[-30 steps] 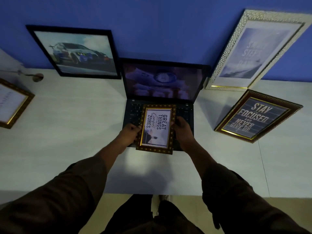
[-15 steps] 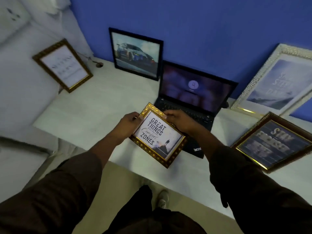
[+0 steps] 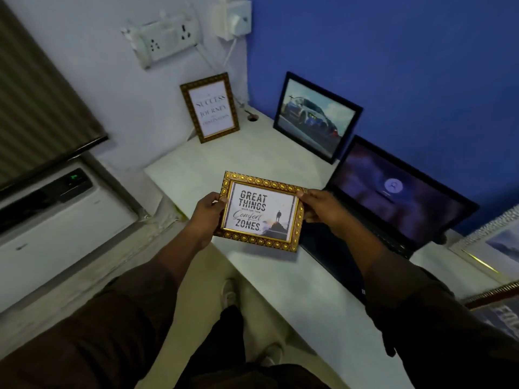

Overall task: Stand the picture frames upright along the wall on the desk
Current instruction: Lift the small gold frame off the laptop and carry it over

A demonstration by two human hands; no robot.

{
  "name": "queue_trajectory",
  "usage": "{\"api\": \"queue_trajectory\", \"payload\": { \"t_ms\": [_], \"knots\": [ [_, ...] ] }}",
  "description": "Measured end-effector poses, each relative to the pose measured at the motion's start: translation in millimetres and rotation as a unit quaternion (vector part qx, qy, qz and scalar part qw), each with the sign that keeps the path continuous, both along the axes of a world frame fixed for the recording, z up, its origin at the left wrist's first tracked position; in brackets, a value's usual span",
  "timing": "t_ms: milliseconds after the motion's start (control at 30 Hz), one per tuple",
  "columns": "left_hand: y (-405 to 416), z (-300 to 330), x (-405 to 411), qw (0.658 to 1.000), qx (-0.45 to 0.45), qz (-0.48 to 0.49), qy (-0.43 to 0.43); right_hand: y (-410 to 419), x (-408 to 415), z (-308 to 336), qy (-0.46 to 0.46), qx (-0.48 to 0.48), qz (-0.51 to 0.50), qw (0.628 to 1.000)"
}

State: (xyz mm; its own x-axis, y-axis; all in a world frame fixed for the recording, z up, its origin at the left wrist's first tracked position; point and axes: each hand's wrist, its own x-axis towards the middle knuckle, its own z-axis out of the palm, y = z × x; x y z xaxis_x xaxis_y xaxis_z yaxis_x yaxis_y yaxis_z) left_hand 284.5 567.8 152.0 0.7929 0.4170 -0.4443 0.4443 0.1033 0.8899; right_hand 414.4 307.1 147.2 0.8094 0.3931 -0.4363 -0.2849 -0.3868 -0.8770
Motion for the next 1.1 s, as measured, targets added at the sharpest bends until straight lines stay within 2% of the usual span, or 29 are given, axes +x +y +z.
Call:
{"api": "queue_trajectory", "payload": {
  "t_ms": [200,333,500,667,867,967,1100],
  "knots": [
    [19.6,-1.4,6.5,0.989,-0.110,0.087,-0.041,43.8,-2.5,-7.3,0.097,0.128,-0.105,0.981],
    [45.8,-4.6,28.9,0.966,-0.246,0.072,-0.015,70.4,9.2,-9.1,0.106,0.164,-0.175,0.965],
    [84.8,-17.9,71.0,0.935,-0.354,-0.010,0.025,100.6,42.7,-14.0,0.091,0.135,-0.170,0.972],
    [116.2,-24.7,126.3,0.921,-0.368,-0.095,0.080,130.1,83.6,-17.3,0.082,0.116,-0.166,0.976],
    [152.5,-33.2,188.4,0.903,-0.394,-0.141,0.102,151.0,128.4,-23.4,0.081,0.102,-0.174,0.976],
    [162.3,-38.7,215.7,0.893,-0.415,-0.145,0.099,162.7,144.8,-32.7,0.074,0.106,-0.182,0.975],
    [173.4,-51.6,239.6,0.896,-0.408,-0.136,0.110,174.8,161.5,-45.2,0.063,0.097,-0.190,0.975]
  ]
}}
